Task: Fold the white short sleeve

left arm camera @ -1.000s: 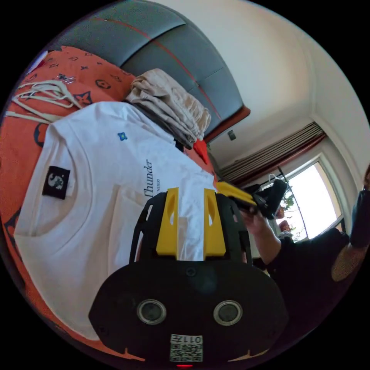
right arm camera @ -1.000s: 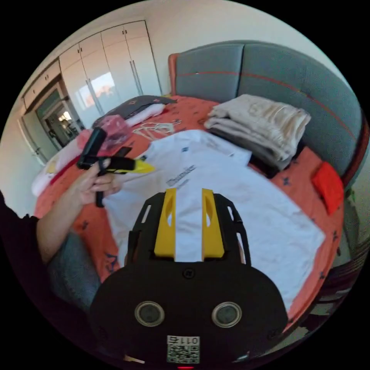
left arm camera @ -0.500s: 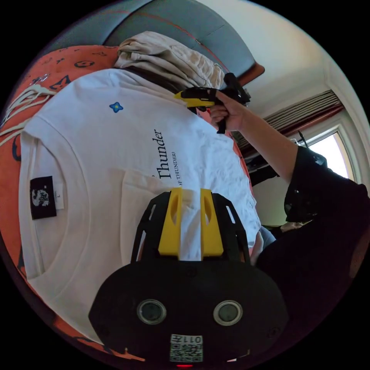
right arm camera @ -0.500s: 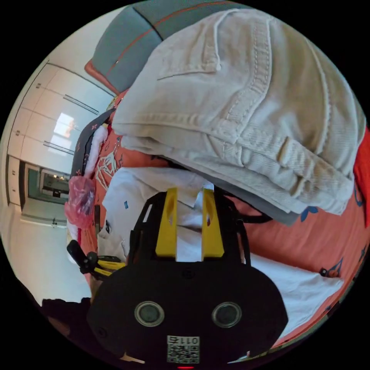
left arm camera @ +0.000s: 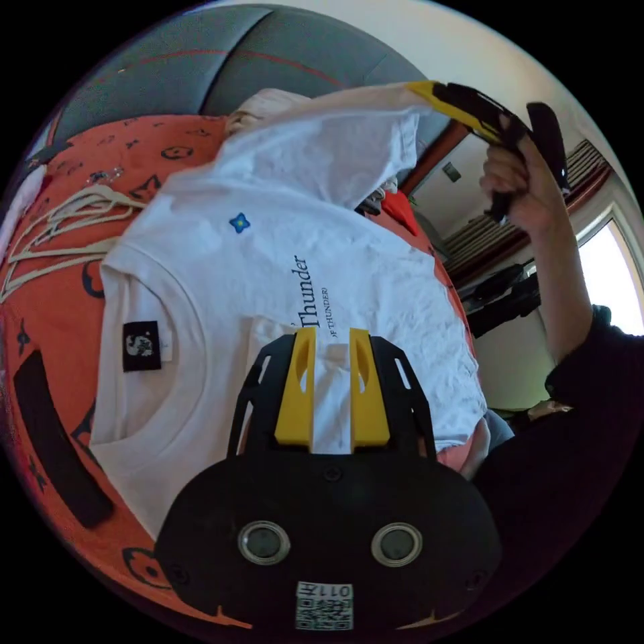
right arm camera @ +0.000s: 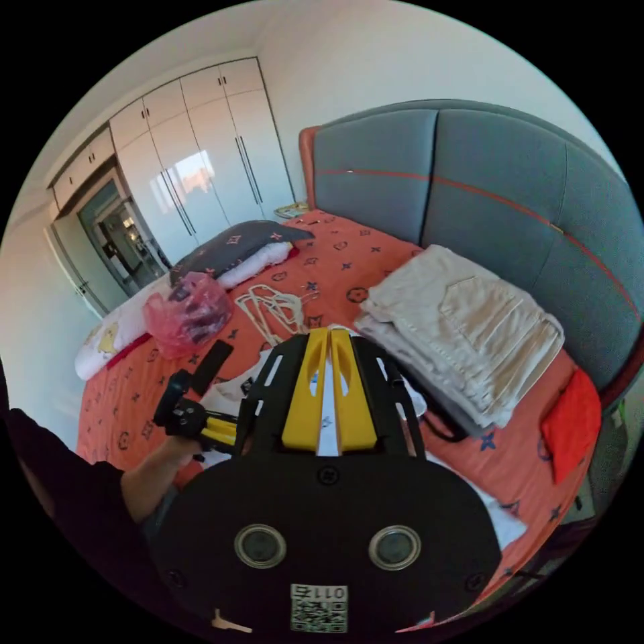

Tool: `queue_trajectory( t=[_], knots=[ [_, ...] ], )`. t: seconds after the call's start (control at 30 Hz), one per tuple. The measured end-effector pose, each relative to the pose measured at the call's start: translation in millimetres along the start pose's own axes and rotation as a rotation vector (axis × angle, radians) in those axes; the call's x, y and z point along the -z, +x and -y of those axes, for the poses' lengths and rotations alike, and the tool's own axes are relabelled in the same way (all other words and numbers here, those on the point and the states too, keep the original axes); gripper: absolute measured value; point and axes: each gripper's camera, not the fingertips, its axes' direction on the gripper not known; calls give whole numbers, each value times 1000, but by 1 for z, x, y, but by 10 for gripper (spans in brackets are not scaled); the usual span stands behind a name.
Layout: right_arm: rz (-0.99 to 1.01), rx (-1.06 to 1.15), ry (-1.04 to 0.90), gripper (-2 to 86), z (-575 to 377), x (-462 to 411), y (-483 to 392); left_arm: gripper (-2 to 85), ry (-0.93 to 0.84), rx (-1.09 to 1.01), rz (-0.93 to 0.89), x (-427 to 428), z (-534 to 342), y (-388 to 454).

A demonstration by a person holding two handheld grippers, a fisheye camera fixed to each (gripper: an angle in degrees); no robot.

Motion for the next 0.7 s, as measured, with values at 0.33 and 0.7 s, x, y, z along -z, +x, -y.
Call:
queue_trajectory(
  t=[0.33, 0.7],
  knots=[
    [-75, -176, -469, 70, -145, -137, -94, 39, 237, 101, 210, 69, -32, -2],
    [-58, -73, -331, 84, -87, -67, -49, 71, -69, 48, 191, 0, 4, 2]
  ],
)
